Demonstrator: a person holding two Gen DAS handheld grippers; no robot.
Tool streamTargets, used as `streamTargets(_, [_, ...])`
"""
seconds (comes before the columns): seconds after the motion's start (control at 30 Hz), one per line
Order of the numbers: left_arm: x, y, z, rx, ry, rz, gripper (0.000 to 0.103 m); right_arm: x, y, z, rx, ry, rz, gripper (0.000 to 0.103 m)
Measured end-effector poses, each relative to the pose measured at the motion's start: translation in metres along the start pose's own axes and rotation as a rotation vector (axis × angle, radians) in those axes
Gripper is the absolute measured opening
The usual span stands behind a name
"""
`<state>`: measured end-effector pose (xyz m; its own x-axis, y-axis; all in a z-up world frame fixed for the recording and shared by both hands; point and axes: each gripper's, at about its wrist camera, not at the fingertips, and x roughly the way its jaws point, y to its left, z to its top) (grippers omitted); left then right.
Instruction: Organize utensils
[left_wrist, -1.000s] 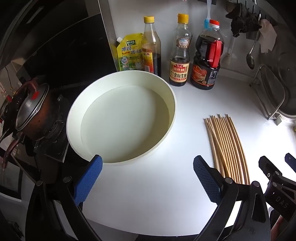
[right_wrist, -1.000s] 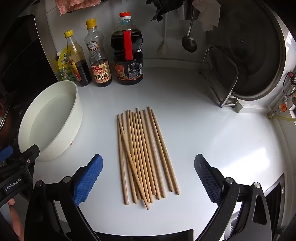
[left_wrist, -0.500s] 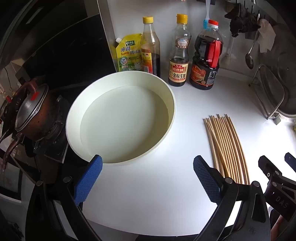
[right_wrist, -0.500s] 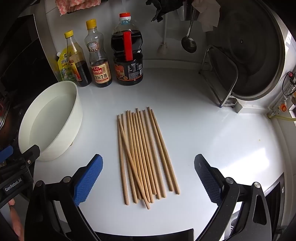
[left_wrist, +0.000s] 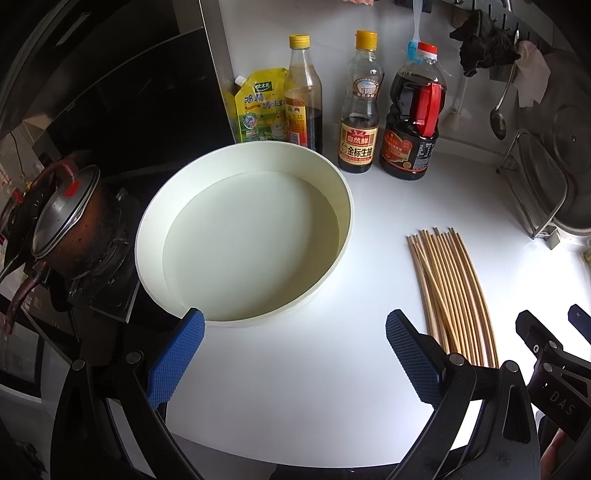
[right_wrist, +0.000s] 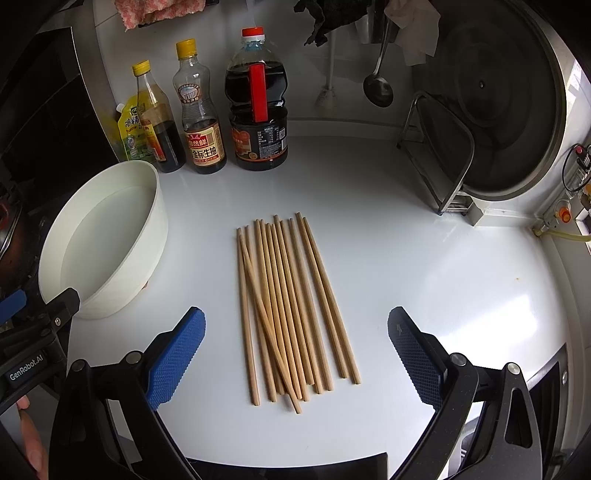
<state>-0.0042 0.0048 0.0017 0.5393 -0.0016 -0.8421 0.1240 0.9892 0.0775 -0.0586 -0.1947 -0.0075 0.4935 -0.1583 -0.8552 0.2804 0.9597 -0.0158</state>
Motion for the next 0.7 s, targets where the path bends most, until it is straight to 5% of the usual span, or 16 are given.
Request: streamTargets(0.7, [-0.0042,0.0025,-0.0024,-0.001,-0.008,-0.002,0.097,-0.0077,0.0022,-0.0044,-0.001,-0.010,0.000,0.095])
